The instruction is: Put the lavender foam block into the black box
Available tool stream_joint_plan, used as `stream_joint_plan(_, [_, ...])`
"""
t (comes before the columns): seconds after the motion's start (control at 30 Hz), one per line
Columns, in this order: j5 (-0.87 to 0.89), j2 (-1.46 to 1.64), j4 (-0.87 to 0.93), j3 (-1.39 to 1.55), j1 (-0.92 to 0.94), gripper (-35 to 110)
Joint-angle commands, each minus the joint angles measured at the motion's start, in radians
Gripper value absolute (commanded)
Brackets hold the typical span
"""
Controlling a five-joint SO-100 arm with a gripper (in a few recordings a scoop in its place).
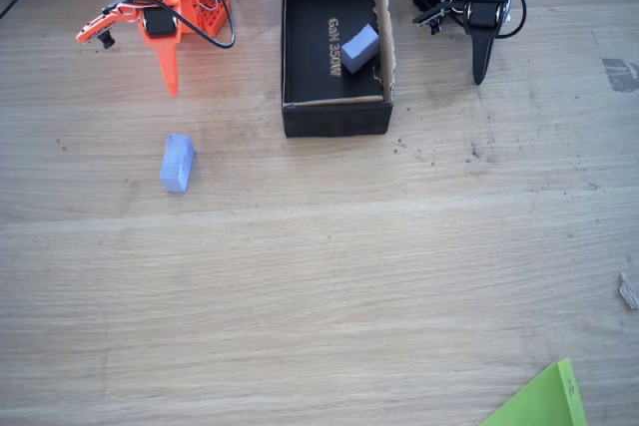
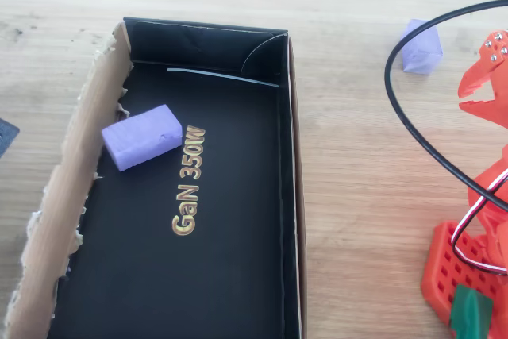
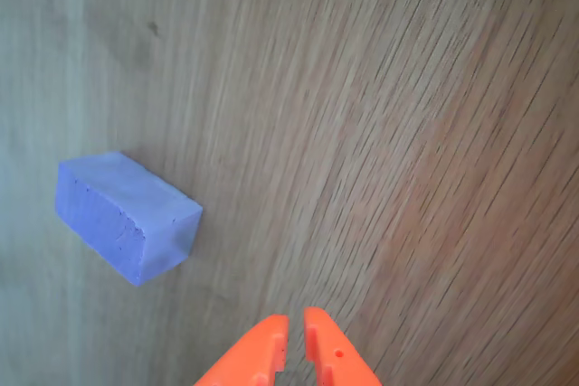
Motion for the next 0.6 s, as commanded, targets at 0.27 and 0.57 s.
stream_joint_plan(0.27, [-0.103, 0.012, 0.023, 0.003, 0.061, 0])
stream_joint_plan(0.57, [-0.103, 0.012, 0.023, 0.003, 0.055, 0])
